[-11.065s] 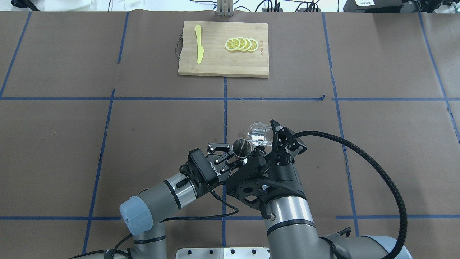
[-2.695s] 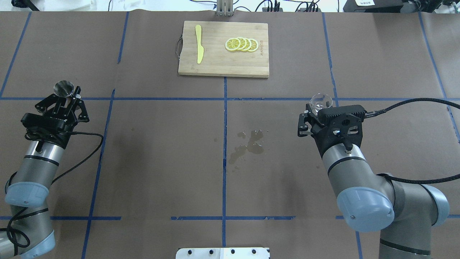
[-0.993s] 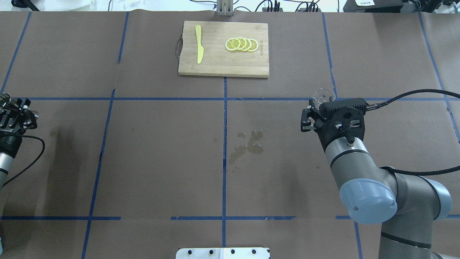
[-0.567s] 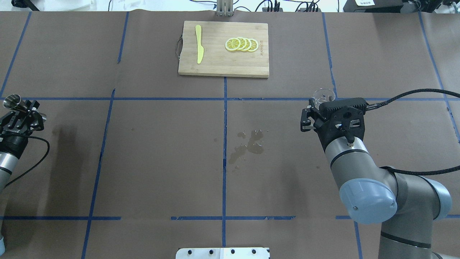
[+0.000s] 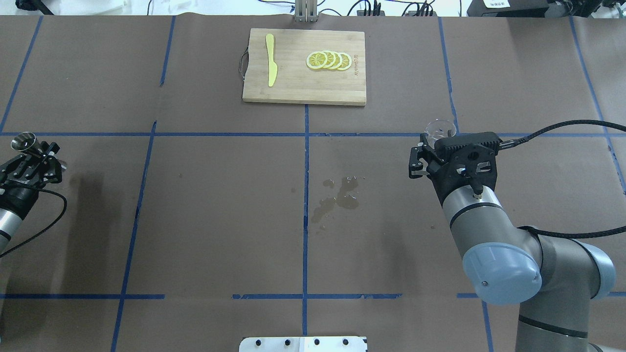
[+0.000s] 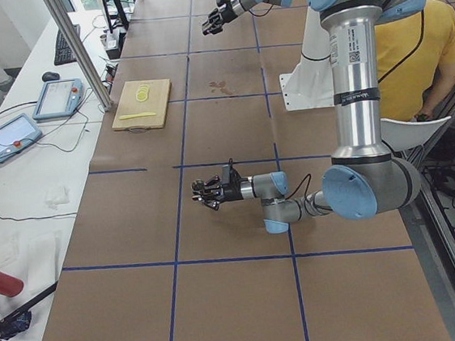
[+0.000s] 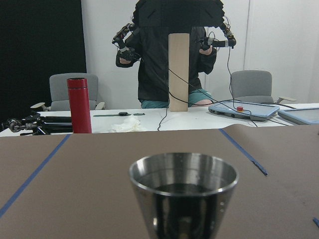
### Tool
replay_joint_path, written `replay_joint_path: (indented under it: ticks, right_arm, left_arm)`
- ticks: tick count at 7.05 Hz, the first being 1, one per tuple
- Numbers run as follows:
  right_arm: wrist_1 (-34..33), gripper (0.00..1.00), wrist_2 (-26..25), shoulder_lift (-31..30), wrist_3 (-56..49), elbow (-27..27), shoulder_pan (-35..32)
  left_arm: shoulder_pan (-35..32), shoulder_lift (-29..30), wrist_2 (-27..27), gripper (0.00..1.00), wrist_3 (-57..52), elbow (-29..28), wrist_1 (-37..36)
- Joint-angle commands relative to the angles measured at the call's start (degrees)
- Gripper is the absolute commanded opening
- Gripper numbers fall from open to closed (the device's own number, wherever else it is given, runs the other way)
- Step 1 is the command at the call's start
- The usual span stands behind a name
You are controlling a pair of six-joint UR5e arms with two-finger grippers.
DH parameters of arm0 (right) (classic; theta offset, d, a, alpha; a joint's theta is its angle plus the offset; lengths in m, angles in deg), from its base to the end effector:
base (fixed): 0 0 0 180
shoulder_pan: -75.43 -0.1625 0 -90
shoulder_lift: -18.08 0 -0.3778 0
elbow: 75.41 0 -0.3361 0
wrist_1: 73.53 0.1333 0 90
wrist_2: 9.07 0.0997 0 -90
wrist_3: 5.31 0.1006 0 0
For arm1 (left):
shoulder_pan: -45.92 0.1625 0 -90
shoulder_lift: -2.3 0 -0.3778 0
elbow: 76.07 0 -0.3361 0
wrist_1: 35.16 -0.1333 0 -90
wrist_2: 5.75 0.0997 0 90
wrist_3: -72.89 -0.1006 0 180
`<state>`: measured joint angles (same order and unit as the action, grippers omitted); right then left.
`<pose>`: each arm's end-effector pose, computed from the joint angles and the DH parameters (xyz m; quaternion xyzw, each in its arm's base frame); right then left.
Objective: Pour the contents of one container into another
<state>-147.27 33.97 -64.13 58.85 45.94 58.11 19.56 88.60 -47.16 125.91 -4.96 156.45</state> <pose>-0.3442 -0.3240 0.2816 0.4849 -0.2667 0.1244 0.8236 0.2391 -0.3514 0.5834 0.5746 0.3269 -0.1956 0.7244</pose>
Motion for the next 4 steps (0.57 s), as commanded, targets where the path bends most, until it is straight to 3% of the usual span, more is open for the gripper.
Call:
replay_joint_path:
  ticks: [1,4]
  right_arm:
    - [0.0,0.00,-0.1,-0.1,0.0,0.0,0.0]
    - [0.0,0.00,-0.1,0.0,0.0,0.1,0.0]
  left_arm:
    - [0.1,0.1,-1.9,0.00,0.5,-0.4,-0.2]
    - [0.3,-0.2,-3.1,0.00,0.7,-1.0,-0.4]
